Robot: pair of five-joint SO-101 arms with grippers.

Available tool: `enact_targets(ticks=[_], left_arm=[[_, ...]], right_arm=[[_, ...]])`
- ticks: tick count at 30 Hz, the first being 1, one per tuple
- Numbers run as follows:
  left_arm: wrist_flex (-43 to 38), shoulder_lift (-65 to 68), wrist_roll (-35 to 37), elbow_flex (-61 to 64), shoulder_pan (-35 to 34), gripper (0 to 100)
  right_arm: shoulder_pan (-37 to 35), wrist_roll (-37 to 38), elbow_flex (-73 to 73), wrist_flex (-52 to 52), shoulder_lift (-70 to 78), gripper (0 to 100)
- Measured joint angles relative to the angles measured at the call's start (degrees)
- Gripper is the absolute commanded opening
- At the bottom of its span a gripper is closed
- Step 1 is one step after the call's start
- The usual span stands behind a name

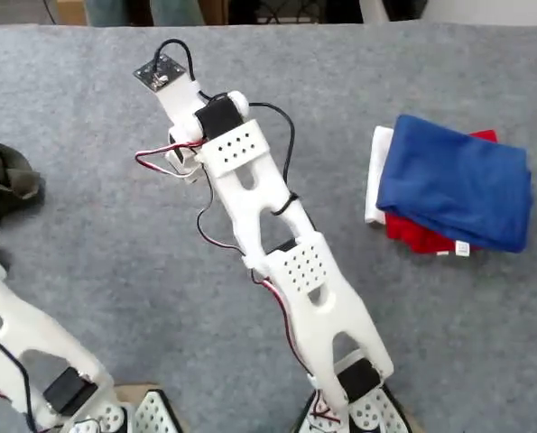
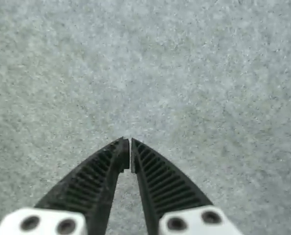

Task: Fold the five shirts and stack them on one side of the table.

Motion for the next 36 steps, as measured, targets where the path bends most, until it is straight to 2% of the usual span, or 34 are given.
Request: enact_targets(ticks=[4, 10, 14, 19, 23, 29, 36], left_arm=[[5.98, 1.14, -3.60, -8.00, 2.73, 3], [6.95, 0.00, -4.84, -7.30, 4.22, 3], [6.95, -6.59, -4.84, 1.76, 5.45, 3], [6.86, -20.92, -4.84, 22.59, 10.73, 3], [6.77, -35.52, -4.84, 40.35, 18.37, 3], [6.86, -56.44, -6.42, 55.65, 34.90, 3], [7.03, -61.89, -7.03, 61.71, 54.59, 3]], right_arm=[[0.00, 0.00, 0.00, 0.00, 0.00, 1.5], [0.00, 0.00, 0.00, 0.00, 0.00, 1.5], [0.00, 0.00, 0.00, 0.00, 0.00, 1.5], [1.93, 0.00, 0.00, 0.00, 0.00, 1.5], [6.07, 0.00, 0.00, 0.00, 0.00, 1.5], [14.68, 0.00, 0.00, 0.00, -1.85, 1.5], [25.05, 0.00, 0.00, 0.00, -5.98, 1.5]])
